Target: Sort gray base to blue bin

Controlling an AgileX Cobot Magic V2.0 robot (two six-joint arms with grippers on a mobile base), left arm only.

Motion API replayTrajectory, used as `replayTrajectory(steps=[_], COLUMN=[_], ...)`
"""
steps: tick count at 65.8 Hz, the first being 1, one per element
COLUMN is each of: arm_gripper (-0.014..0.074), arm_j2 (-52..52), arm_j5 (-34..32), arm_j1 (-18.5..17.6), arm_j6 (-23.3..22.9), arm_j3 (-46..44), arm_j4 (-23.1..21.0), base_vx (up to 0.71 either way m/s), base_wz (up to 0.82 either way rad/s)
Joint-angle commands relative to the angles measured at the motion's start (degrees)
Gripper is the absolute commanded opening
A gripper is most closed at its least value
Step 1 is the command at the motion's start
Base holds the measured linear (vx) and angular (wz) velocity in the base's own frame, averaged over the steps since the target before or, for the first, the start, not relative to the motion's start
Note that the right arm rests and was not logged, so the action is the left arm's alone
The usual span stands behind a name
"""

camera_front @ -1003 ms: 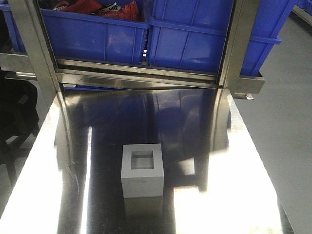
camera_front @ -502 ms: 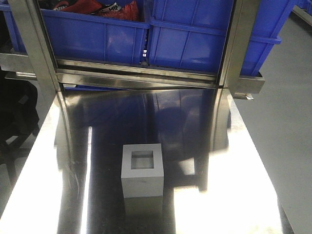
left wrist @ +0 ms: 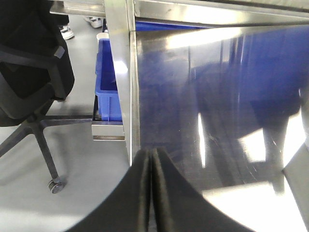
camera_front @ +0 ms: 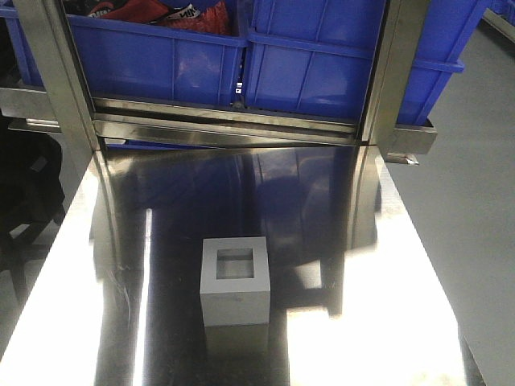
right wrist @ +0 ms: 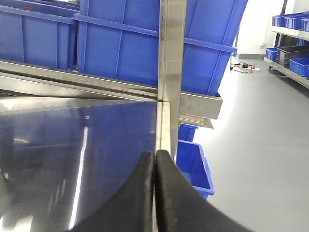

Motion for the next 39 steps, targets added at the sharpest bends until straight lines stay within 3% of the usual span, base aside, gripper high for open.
replayTrajectory(steps=[1, 18, 39], arm_gripper=[-0.0003, 0.0099, 0.0428], arm_j2=[0.3, 0.3, 0.3], arm_j5=[-3.9, -2.8, -2.8], arm_j1=[-0.4, -0.4, -0.4], arm_j6=[0.0, 0.0, 0.0], arm_j3=[-2.1, -2.1, -2.1], arm_j4=[-0.7, -0.6, -0.7], base_vx=[0.0, 0.0, 0.0], base_wz=[0.0, 0.0, 0.0])
